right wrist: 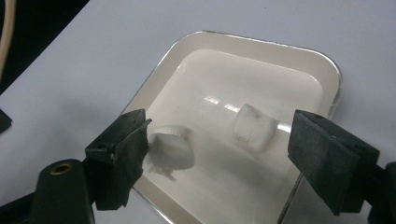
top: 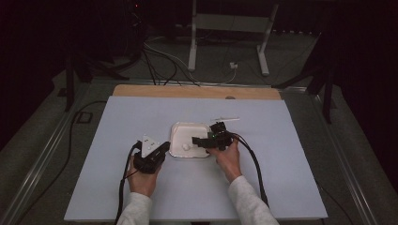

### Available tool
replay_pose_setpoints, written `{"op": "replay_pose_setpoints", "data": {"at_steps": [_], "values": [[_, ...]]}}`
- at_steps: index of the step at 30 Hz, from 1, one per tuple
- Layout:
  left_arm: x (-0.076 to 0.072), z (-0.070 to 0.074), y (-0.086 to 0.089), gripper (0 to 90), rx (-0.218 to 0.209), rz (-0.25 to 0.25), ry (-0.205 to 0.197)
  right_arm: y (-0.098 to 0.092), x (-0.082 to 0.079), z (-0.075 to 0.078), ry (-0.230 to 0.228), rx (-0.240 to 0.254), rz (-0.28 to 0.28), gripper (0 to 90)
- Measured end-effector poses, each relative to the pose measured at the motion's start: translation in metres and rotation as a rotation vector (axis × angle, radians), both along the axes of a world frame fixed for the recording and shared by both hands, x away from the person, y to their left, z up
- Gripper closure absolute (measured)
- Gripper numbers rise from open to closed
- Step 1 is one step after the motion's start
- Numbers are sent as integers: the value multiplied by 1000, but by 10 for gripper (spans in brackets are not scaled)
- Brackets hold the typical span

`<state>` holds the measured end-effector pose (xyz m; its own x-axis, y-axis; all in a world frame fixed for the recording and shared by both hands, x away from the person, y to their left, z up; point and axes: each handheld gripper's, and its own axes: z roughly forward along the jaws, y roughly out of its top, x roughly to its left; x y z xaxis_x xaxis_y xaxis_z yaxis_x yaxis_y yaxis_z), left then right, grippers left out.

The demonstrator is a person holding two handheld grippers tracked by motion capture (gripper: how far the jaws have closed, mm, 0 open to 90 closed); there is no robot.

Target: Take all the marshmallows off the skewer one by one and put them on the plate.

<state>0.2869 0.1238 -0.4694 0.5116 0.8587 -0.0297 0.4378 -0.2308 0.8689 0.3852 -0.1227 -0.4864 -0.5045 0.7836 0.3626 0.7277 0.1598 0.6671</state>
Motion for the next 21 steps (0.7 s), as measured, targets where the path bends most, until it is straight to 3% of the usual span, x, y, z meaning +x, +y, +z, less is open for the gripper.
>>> {"op": "replay_pose_setpoints", "data": {"at_steps": [7,13,15,21], "values": [[-9,-10,-13,900,25,-45,47,-4,3,3,23,52,-61,169],[-22,-23,-16,900,86,-79,116,-11,5,8,28,92,-115,180],[-25,-24,-18,900,114,-91,122,-13,6,9,31,107,-123,187],[-27,-25,-20,900,126,-103,136,-15,6,10,35,119,-130,205]]}}
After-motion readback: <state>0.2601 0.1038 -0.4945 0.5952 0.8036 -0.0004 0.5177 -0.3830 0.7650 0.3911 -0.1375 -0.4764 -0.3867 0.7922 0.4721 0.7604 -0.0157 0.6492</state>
